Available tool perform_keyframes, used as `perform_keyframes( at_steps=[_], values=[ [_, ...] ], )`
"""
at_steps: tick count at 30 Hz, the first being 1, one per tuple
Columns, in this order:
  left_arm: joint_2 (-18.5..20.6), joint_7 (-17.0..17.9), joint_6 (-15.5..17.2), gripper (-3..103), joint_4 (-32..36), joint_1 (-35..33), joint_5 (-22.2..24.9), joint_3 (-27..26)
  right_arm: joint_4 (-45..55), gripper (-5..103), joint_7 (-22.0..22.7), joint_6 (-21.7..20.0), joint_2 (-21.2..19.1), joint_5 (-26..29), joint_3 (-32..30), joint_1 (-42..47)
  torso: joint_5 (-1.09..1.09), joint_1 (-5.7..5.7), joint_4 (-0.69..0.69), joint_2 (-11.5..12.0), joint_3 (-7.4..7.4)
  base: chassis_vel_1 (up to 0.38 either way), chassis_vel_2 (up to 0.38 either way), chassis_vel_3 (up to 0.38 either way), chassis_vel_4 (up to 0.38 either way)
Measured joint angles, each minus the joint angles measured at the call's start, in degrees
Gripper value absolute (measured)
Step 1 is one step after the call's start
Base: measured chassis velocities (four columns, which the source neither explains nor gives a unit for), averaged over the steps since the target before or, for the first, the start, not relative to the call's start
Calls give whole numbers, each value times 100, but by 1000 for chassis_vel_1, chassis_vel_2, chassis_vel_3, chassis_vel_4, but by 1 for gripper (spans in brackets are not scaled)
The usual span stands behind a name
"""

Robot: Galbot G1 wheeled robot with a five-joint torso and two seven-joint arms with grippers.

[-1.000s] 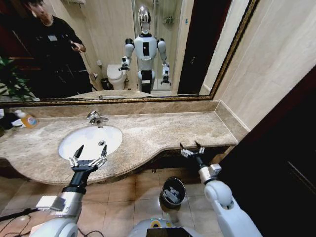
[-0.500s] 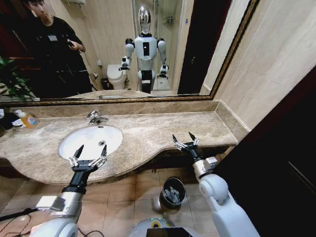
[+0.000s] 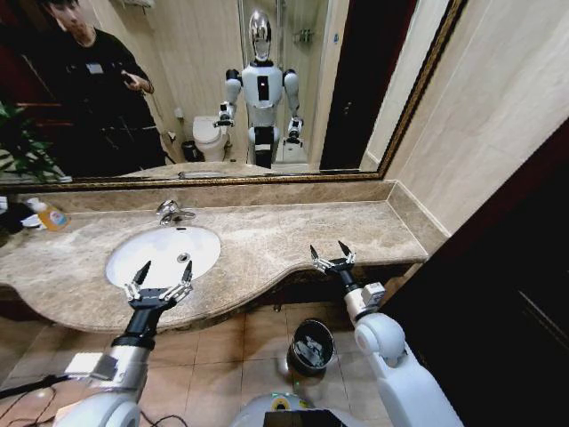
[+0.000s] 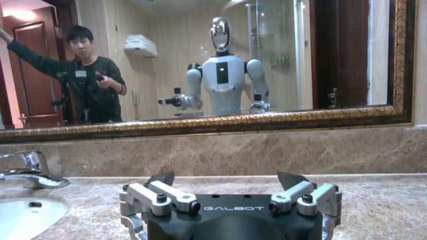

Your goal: Pick up the trash from the sink and place it in the trash bin.

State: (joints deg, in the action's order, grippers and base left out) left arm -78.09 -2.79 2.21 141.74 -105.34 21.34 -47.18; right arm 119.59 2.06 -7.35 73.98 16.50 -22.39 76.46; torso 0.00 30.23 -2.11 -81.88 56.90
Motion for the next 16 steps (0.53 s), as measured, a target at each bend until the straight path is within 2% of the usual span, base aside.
perform_keyframes(
  at_steps=[16],
  values=[
    [0,0,0,100,0,0,0,0,-7,100,-1,11,-1,1,-2,2,0,0,0,0,0,0,0,0,0]
  ],
)
